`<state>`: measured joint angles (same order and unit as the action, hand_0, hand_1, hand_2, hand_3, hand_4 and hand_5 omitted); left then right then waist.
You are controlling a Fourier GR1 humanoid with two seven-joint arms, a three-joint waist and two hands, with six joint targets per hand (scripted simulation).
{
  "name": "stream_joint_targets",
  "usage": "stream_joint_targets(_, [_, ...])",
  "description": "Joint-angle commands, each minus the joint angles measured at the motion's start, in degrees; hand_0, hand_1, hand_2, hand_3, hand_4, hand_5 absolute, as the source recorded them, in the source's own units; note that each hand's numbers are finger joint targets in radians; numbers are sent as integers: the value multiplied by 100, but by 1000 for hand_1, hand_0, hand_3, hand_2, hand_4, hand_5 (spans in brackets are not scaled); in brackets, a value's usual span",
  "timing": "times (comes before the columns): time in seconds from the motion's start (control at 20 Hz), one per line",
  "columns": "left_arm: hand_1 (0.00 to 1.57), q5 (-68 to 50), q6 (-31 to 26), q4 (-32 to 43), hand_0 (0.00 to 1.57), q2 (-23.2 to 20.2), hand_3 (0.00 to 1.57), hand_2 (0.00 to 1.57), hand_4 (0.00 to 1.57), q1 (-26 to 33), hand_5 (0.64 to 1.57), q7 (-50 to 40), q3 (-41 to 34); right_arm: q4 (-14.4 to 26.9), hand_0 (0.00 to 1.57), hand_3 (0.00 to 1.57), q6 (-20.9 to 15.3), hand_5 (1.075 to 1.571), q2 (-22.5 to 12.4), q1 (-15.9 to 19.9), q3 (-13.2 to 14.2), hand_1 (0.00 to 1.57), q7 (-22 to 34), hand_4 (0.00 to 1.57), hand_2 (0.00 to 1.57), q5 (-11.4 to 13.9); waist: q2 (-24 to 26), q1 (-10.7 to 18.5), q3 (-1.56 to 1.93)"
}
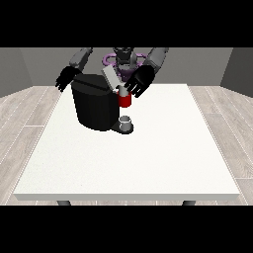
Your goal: Insert the coffee pod into the coffee machine and close the lid
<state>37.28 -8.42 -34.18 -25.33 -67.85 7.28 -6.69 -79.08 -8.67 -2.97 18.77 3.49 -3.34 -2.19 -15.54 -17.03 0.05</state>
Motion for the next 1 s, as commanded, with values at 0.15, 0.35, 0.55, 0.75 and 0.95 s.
stream_joint_targets(0.15, [1105, 197, -22, 54, 1105, -41, 980, 1151, 413, -44, 1571, -14, 113, -116, 0, 0, -183, 1571, 110, 198, -32, 0, 202, 401, 0, 24, 25, 44, -4])
stream_joint_targets(0.35, [1051, 247, 58, -79, 1051, 185, 953, 1118, 365, 240, 1571, 186, 229, 123, 0, 0, -165, 1571, 1, 125, 132, 0, 61, 431, 0, -12, 94, 297, -4])
stream_joint_targets(0.55, [1064, 217, -99, -108, 1064, 24, 952, 1117, 360, -212, 1571, -9, 111, 277, 0, 0, -303, 1571, 211, 113, 27, 0, -207, 458, 0, 87, -7, 199, -3])
stream_joint_targets(0.75, [567, 410, -150, -74, 567, 84, 640, 810, 235, 224, 1571, 369, 368, 202, 0, 0, 70, 1571, -169, 73, 168, 0, 7, 465, 0, -85, 75, 213, -3])
stream_joint_targets(0.95, [0, 536, -331, 127, 0, -236, 0, 0, 0, 122, 1571, 365, 358, -81, 0, 0, -228, 1571, 68, 122, -33, 0, 202, 419, 0, 72, 19, 55, -5])
